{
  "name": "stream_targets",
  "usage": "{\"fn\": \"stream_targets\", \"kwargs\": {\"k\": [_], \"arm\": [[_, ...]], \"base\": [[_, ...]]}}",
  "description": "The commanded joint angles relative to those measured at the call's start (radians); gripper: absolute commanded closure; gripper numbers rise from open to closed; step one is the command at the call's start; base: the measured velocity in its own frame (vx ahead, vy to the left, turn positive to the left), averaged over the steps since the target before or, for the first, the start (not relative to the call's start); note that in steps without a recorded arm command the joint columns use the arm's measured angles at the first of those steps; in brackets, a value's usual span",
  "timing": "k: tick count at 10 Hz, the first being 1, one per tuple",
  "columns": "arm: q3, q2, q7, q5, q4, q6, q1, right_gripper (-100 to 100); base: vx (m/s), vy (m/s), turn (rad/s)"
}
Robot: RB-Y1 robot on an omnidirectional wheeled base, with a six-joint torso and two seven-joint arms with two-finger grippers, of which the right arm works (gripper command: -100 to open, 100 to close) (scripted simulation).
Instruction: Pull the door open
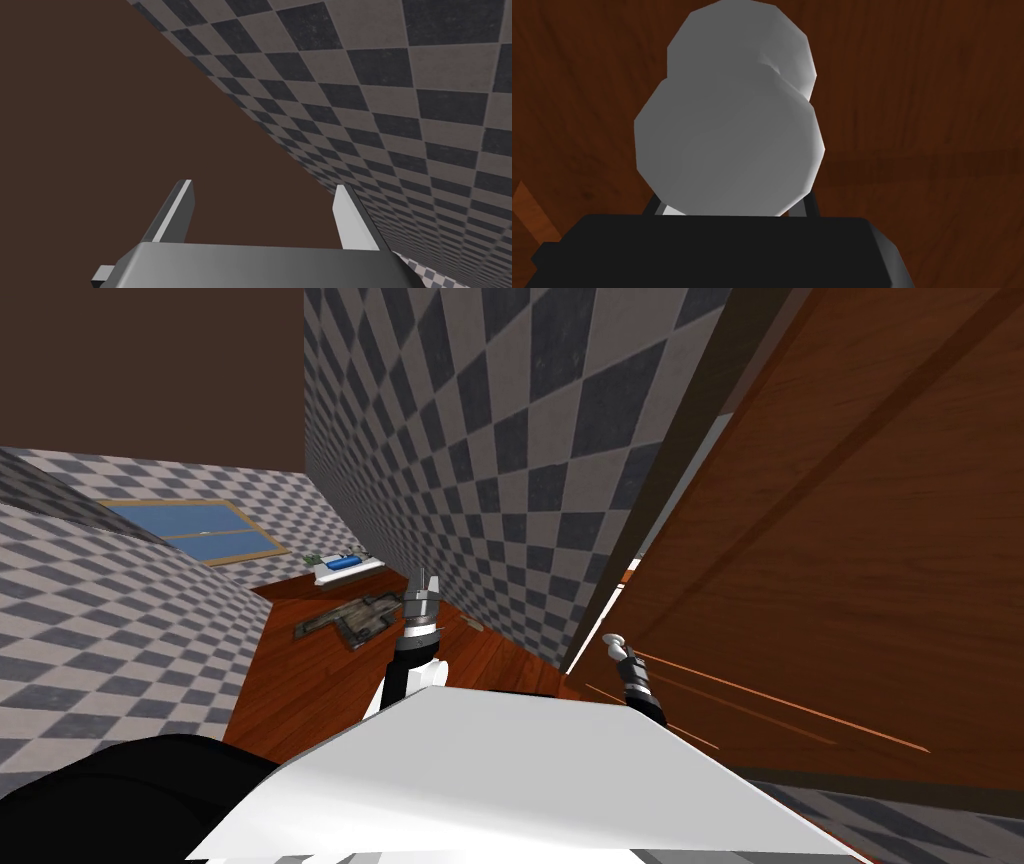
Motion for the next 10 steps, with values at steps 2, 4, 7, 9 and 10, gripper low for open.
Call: {"fn": "stream_targets", "kwargs": {"k": [2, 4, 7, 9, 10], "arm": [[-0.003, 0.005, -0.067, -0.010, 0.005, -0.001, -0.016, 100], [-0.008, 0.006, -0.109, -0.017, 0.009, 0.004, -0.022, 100], [-0.016, 0.009, -0.187, -0.031, 0.017, 0.013, -0.035, 100], [-0.021, 0.010, -0.231, -0.038, 0.021, 0.017, -0.041, 100], [-0.025, 0.011, -0.257, -0.044, 0.024, 0.021, -0.047, 100]], "base": [[-0.070, -0.029, 0.091], [-0.053, -0.011, 0.084], [-0.045, -0.010, 0.066], [-0.049, -0.014, 0.075], [-0.070, -0.035, 0.136]]}}
